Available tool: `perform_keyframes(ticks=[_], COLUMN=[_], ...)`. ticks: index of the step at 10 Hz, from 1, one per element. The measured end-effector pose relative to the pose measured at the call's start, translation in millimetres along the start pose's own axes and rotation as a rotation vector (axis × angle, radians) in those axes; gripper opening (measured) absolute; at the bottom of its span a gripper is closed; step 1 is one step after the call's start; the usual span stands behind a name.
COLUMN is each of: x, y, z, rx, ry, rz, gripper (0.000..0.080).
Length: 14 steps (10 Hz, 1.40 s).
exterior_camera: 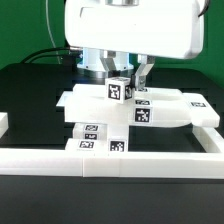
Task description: Assemble chair
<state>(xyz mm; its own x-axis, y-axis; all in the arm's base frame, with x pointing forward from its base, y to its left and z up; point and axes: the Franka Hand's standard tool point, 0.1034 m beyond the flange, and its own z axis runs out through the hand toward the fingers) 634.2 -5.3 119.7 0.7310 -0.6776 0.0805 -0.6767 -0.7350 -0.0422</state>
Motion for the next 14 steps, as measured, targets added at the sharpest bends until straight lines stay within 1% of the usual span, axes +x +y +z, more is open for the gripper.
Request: perform_keyframes(ticks=[1, 4, 5, 7, 9, 10, 11, 12, 13, 14], x=[-0.1, -0.7, -0.4, -1.7, 0.2, 0.8, 0.4, 0.1, -1.2, -1.3], y=[-0.3, -2.1, -3.6, -5.7, -5.9, -5.4, -5.8, -5.6, -6.9, -8.8], z=[-0.1, -0.5, -0.4, -0.1, 0.9, 0.9, 0.9, 1.1, -0.2, -1.8], rx=[0.002, 0.015, 0.041, 0.067, 0.078, 0.078, 0.079, 0.076, 0.063, 0.062], ry=[-0.001, -0.009, -0.021, -0.051, -0.065, -0.067, -0.067, -0.065, -0.073, -0.076], rz=[0.024, 0.209, 0.343, 0.578, 0.766, 0.803, 0.782, 0.741, 0.711, 0.659], gripper=[0.0287, 0.0287, 0.0287, 0.0287, 0.0287, 0.0287, 0.0287, 0.0372, 0.0554, 0.0554])
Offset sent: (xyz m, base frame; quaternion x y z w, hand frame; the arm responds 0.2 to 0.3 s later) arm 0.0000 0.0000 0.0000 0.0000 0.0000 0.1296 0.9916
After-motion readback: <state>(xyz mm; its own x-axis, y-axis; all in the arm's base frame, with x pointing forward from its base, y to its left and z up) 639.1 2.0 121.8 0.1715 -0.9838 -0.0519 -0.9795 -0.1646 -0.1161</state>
